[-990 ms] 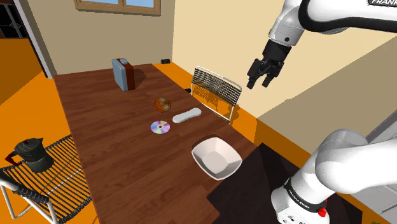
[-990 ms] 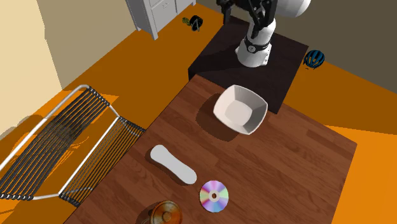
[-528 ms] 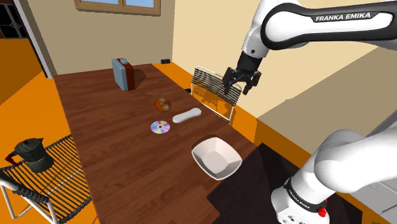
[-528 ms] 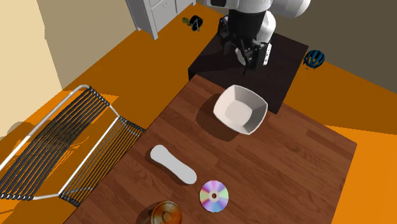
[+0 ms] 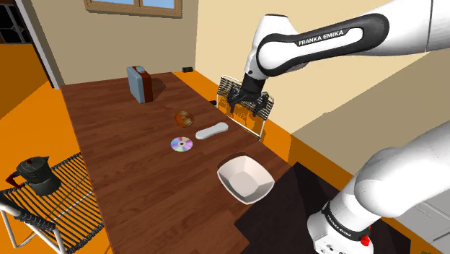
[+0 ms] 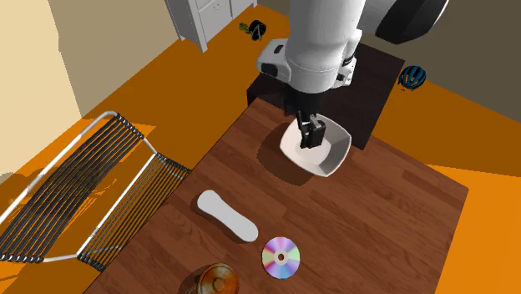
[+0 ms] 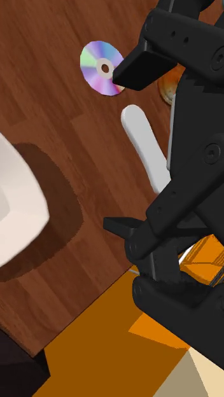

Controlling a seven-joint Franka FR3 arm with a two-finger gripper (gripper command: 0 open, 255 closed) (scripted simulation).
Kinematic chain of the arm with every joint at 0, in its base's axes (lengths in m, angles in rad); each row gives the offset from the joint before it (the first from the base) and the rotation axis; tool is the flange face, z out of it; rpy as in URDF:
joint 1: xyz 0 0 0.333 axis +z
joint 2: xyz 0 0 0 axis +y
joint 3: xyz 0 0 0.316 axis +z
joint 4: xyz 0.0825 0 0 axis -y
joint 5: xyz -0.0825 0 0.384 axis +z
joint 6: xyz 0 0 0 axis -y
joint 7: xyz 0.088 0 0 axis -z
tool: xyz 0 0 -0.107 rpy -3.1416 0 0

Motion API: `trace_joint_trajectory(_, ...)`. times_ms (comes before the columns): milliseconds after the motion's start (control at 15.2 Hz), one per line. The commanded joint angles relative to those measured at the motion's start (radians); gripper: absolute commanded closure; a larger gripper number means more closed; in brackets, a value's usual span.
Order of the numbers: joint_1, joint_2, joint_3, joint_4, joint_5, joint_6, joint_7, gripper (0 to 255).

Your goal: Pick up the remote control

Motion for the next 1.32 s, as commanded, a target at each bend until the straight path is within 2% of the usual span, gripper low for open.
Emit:
trace_joint_trajectory(0, -0.012, 0.082, 0.018, 0.031, -0.013, 0.050, 0.080, 0)
trace_joint_trajectory(528, -0.031, 0.406, 0.029, 0.218, -0.102, 0.172, 0.381, 0)
trace_joint_trajectory(858, -0.017, 0.602, -0.006, 0.367, -0.146, 0.206, 0.544, 0)
trace_joint_trajectory(1254, 0.001, 0.827, -0.065, 0.575, -0.157, 0.214, 0.700, 0)
